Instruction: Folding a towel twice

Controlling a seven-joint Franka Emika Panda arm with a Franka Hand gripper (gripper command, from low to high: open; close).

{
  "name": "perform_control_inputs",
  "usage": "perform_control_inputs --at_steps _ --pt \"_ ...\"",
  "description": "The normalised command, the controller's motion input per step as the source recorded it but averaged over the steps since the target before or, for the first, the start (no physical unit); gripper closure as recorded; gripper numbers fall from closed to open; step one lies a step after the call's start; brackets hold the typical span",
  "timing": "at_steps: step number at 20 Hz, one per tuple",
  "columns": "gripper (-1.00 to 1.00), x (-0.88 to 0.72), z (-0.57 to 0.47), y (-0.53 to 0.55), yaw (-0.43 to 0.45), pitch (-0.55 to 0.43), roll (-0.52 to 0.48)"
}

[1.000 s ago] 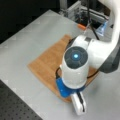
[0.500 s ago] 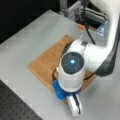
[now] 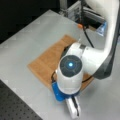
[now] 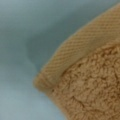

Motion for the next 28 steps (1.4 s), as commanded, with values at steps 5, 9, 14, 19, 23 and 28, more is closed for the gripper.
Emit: perform_control_inputs --at_steps 5,9,14,19,23,28 --pt "-1.00 0.09 -0.06 0.06 -0.094 0.030 -0.111" --pt "-1.00 -0.02 -0.08 0.02 -0.112 0.043 -0.121" --pt "-1.00 -0.04 -0.09 -0.01 -0.128 0.020 -0.093" --pt "-1.00 -0.01 -0.09 0.00 -0.123 -0.019 -0.049" --pt "-1.00 0.01 -0.09 0.02 -0.118 -0.057 -0.030" --pt "-1.00 0.06 -0.10 0.00 -0.112 -0.135 -0.039"
